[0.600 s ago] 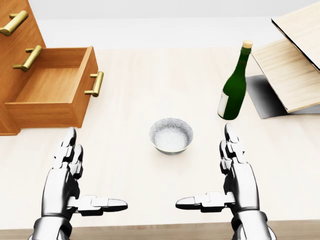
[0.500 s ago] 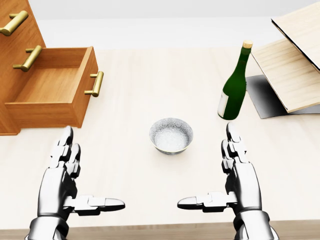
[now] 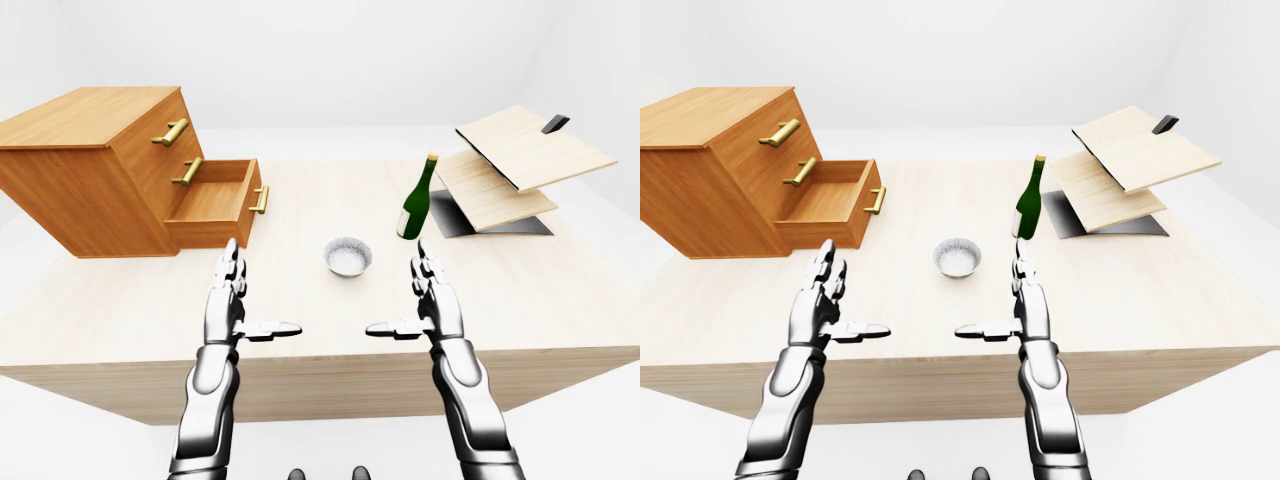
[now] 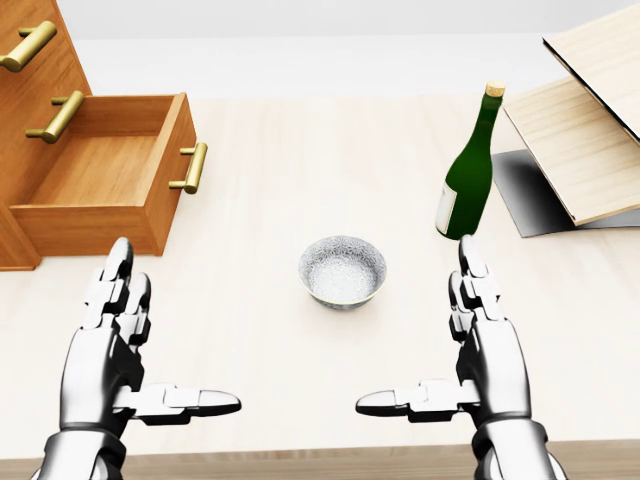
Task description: Put the bowl on top of the cabinet.
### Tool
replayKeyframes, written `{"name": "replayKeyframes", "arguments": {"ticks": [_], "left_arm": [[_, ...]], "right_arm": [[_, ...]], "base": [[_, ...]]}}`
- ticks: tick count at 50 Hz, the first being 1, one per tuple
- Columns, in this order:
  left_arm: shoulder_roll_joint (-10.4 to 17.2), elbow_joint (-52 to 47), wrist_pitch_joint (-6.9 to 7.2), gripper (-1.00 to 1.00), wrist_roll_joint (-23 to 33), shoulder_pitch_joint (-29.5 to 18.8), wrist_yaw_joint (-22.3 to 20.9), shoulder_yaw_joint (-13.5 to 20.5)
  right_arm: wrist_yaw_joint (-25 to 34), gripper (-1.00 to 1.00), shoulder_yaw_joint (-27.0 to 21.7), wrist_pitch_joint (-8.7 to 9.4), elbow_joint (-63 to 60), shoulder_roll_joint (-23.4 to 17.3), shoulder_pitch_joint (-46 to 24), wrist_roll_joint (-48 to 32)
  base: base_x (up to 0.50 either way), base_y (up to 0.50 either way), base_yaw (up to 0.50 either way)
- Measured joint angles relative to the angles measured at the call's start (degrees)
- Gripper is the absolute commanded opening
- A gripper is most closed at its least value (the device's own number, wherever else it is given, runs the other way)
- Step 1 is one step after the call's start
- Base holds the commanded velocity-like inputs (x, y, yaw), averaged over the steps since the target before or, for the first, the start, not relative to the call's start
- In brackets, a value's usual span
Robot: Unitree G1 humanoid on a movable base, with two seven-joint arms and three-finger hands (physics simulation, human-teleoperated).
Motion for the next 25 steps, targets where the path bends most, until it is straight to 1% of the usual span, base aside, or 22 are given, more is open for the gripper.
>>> {"name": "replayKeyframes", "arguments": {"ticks": [8,11,15,19,23,25], "left_arm": [[0.0,1.1,-1.11,1.0,0.2,-0.2,-0.1,-0.2],[0.0,1.3,-1.32,1.0,0.2,-0.3,-0.2,-0.2],[0.1,0.2,-1.04,1.0,0.1,0.3,-0.5,-0.1],[0.1,-2.2,-0.41,1.0,-0.3,1.5,-1.2,0.0],[0.2,-5.3,0.57,1.0,-0.9,2.9,-2.0,0.3],[0.2,-6.3,0.54,1.0,-1.2,3.5,-2.4,0.6]], "right_arm": [[-0.7,1.0,0.4,0.17,0.4,0.1,-0.2,-0.9],[-1.0,1.0,0.6,0.25,0.3,0.1,-0.2,-1.3],[-1.4,1.0,1.2,0.83,-1.4,0.2,0.6,-2.3],[-1.7,1.0,2.2,0.83,-4.4,0.5,2.1,-3.7],[-2.1,1.0,3.5,0.83,-8.5,0.7,4.1,-5.4],[-2.3,1.0,4.2,0.83,-10.4,0.8,5.1,-6.2]], "base": [[0.0,0.0,0.0],[0.0,0.0,0.0],[0.0,0.0,0.0],[0.0,0.0,0.0],[0.0,0.0,0.0],[0.0,0.0,0.0]]}}
